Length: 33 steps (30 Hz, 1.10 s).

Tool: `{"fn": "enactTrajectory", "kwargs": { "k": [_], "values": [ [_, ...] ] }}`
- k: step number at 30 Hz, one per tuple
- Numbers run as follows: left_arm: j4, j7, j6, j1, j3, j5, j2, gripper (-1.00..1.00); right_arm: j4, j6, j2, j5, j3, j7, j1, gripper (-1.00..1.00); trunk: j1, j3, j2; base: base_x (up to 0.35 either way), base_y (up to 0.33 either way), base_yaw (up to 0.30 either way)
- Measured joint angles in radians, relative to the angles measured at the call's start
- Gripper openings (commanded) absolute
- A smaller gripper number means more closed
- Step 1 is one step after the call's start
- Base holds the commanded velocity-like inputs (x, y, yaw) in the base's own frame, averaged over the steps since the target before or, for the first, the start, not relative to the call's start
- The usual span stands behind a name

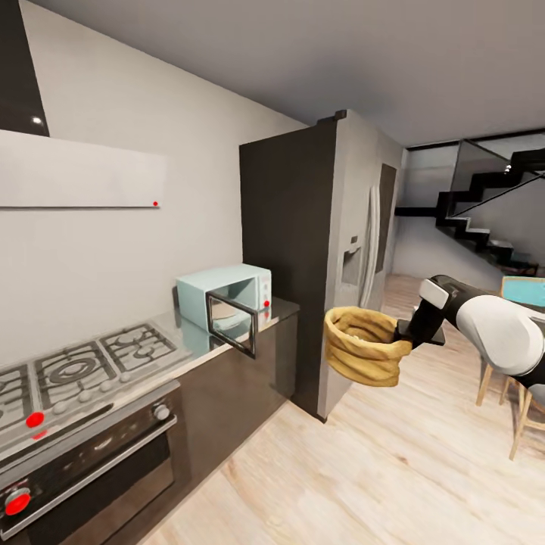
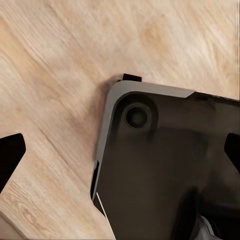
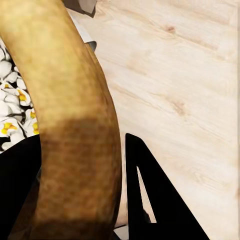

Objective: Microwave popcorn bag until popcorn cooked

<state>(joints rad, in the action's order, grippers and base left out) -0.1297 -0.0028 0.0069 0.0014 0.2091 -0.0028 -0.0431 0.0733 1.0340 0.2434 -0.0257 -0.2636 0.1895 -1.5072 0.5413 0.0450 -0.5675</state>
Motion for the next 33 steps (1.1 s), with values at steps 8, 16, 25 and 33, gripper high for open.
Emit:
{"fn": "enactTrajectory", "kwargs": {
  "k": [8, 16, 25, 33],
  "values": [
    [0.0, 0.0, 0.0, 0.0, 0.0, 0.0, 0.0, 1.0, 0.0, 0.001, 0.0, 0.0, 0.0, 0.001, 0.0, -1.0, 0.0, 0.0, 0.0, 0.184, -0.254, 0.095],
    [0.0, 0.0, 0.0, 0.0, 0.0, 0.0, 0.0, 1.0, 0.0, 0.001, 0.0, 0.0, 0.0, 0.002, 0.0, -1.0, 0.0, 0.0, 0.0, 0.181, -0.254, 0.259],
    [0.0, 0.0, 0.0, 0.0, 0.0, 0.0, 0.0, 1.0, 0.0, 0.001, 0.0, 0.0, 0.0, 0.001, 0.0, -1.0, 0.0, 0.0, 0.0, 0.149, -0.254, 0.249],
    [0.0, 0.0, 0.0, 0.0, 0.0, 0.0, 0.0, 1.0, 0.0, 0.001, 0.0, 0.0, 0.0, 0.001, 0.0, -1.0, 0.0, 0.0, 0.0, 0.078, -0.171, 0.146]
  ]
}}
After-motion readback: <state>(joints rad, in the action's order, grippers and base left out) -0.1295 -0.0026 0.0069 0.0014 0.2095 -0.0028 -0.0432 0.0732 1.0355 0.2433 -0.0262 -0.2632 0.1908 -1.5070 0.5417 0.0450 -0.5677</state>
